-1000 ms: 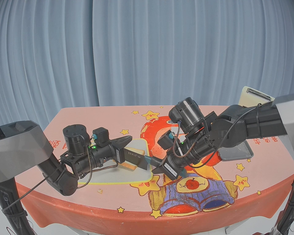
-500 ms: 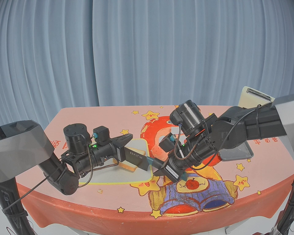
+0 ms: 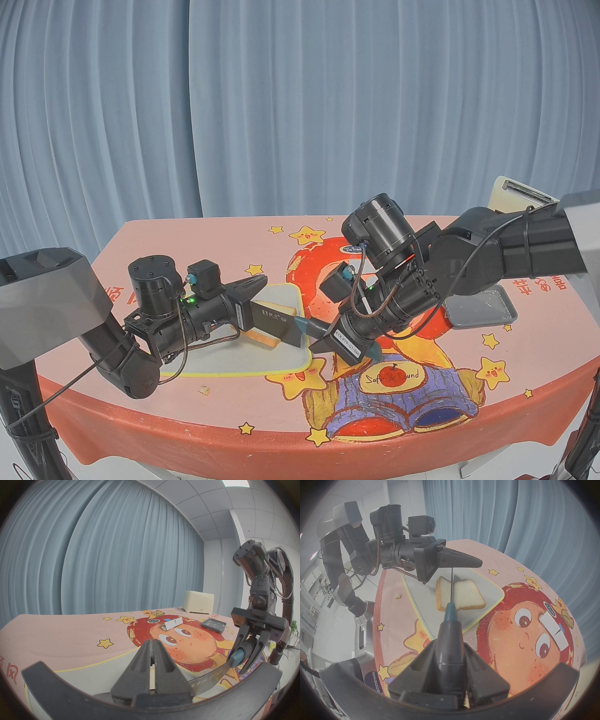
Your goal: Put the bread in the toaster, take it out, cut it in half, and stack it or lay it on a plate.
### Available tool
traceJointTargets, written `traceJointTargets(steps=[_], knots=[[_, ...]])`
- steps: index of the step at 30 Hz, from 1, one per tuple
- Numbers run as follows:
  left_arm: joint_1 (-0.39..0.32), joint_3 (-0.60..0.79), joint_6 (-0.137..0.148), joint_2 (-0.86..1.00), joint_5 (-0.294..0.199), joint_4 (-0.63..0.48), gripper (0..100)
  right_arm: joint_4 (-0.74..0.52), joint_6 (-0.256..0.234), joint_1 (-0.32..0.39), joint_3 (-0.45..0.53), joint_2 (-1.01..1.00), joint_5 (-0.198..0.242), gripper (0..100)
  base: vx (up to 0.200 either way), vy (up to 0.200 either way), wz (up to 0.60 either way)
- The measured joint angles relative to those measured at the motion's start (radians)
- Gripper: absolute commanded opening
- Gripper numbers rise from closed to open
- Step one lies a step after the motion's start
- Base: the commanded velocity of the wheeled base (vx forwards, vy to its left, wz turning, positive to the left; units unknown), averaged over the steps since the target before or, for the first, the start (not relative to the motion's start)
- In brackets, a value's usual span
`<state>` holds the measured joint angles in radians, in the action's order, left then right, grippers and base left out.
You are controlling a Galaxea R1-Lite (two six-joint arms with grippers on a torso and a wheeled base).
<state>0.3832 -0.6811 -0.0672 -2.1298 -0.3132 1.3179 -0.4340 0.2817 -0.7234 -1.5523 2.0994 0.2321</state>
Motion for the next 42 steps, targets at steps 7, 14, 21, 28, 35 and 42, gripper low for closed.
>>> traceJointTargets(steps=[7, 14, 21, 28, 35, 42], knots=[[0.002, -0.003, 0.0, 0.003, 0.0, -0.002, 0, 0.022, 0.0, 0.003, 0.044, 0.0, 0.001, 0, 0.0, 0.0, 0.0], [0.006, -0.017, 0.0, 0.033, 0.0, -0.02, 0, 0.026, 0.0, 0.011, 0.073, -0.003, 0.003, 0, 0.0, 0.0, 0.0], [0.002, -0.012, 0.0, 0.031, 0.0, -0.021, 0, 0.015, 0.0, 0.007, 0.039, -0.003, -0.004, 0, 0.0, 0.0, 0.0], [0.0, -0.008, 0.0, 0.0, 0.003, -0.002, 0, 0.005, -0.001, 0.002, -0.003, -0.001, -0.008, 0, 0.0, 0.0, 0.0], [0.001, -0.005, 0.0, -0.005, 0.002, -0.004, 0, 0.022, -0.001, 0.009, 0.031, -0.003, -0.004, 0, 0.0, 0.0, 0.0], [0.005, -0.022, 0.0, 0.018, 0.0, -0.026, 0, 0.035, 0.0, 0.016, 0.077, -0.008, -0.004, 0, 0.0, 0.0, 0.0]])
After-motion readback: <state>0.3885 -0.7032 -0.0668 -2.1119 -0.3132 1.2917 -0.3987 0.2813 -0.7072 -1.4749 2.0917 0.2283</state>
